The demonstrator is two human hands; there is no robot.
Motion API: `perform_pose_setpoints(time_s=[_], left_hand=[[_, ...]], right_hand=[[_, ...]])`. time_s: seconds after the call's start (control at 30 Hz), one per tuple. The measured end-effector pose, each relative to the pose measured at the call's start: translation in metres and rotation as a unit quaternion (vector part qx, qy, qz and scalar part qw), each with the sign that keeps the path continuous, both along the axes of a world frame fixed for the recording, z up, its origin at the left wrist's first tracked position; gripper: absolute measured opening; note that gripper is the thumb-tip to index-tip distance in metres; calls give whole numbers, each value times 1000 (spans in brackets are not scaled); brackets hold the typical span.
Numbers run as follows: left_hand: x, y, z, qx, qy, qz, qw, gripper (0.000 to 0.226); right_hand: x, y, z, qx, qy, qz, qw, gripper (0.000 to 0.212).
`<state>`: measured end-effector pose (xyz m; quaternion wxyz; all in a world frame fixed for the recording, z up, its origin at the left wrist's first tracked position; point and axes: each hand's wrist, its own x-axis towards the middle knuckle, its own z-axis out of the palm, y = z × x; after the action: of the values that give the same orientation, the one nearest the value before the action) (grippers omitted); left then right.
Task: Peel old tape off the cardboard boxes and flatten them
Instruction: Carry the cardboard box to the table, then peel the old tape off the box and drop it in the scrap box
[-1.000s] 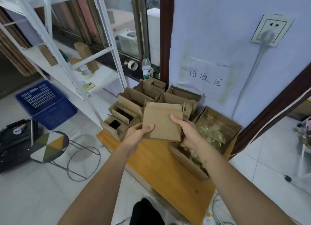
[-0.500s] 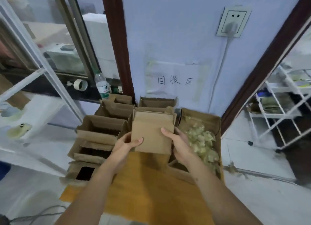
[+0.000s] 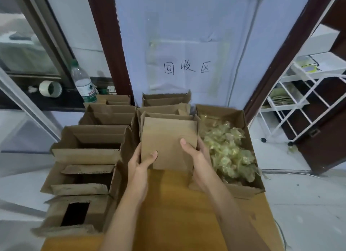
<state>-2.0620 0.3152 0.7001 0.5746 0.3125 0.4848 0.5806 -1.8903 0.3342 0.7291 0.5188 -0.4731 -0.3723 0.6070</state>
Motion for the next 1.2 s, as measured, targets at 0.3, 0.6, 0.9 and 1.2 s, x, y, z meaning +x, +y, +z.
perform_pose_setpoints(time_s=[0.3,0.6,0.9,1.2], left_hand=[[-4,-4,-56,141,36,41,989,51],[1,-20,-98,222,85,23,971,49],[12,-66,-102,189,79,58,977,48],[-4,-57,-116,184,151,79,968,47]], right_hand=[[-15,-3,-50,152,-44,8,987,94],[-13,-30,-99,222,-88,-31,970,78],[-6,-57,-92,215,-117,-18,969,90],[-27,-53,-123,199,-113,-24,973,86]])
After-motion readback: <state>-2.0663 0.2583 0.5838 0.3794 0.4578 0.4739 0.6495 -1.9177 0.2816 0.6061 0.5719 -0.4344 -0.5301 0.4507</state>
